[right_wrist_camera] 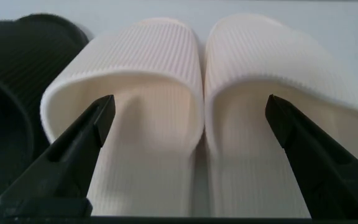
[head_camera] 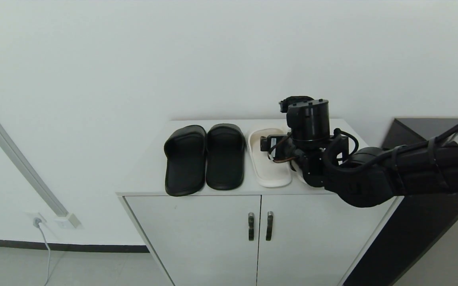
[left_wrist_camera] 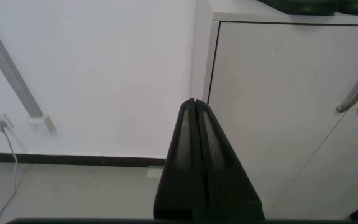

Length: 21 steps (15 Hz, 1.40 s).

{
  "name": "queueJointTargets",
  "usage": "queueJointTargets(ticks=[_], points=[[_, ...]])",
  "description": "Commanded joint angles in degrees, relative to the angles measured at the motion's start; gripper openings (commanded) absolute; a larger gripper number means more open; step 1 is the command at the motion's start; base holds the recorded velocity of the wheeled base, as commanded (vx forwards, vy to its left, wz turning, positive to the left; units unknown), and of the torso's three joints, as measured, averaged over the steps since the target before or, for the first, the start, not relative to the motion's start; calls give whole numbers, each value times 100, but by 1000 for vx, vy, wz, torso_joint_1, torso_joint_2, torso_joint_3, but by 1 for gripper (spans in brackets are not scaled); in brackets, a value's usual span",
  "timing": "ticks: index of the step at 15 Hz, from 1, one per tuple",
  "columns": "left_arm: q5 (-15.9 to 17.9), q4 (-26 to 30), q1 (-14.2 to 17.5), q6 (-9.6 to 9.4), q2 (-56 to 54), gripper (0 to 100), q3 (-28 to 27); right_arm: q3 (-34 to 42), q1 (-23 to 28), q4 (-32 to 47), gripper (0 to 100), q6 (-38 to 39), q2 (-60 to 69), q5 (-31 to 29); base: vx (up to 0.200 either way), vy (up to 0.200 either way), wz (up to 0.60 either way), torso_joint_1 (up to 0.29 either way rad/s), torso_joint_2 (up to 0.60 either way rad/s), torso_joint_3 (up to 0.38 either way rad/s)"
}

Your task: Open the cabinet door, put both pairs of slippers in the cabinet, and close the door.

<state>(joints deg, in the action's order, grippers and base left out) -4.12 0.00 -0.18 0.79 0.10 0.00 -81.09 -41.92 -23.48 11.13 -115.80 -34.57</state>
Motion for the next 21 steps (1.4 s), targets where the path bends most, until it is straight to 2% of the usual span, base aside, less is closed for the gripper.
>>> queueJointTargets(ticks=[1,8,9,15,18,20,21], points=[[-1,0,1,9,-1,0,0,-240,114,1,100,-41,-189,21,0,0,0,0,0,0],[-1,0,1,9,-1,0,0,-504,369,98,100,-260,-312,399,0,0,0,0,0,0],[-1,0,1,9,-1,0,0,-539,369,107,0,-260,-338,399,0,0,0,0,0,0],[8,0,1,9,-1,0,0,-557,369,212,0,-260,-285,390,0,0,0,0,0,0],[69,0,1,0,-1,0,0,-443,334,432,0,-348,277,346,0,0,0,0,0,0],[113,0,1,0,-1,0,0,-214,264,573,0,-384,673,346,0,0,0,0,0,0],[122,0,1,0,-1,0,0,252,97,634,0,-384,1174,381,0,0,0,0,0,0]])
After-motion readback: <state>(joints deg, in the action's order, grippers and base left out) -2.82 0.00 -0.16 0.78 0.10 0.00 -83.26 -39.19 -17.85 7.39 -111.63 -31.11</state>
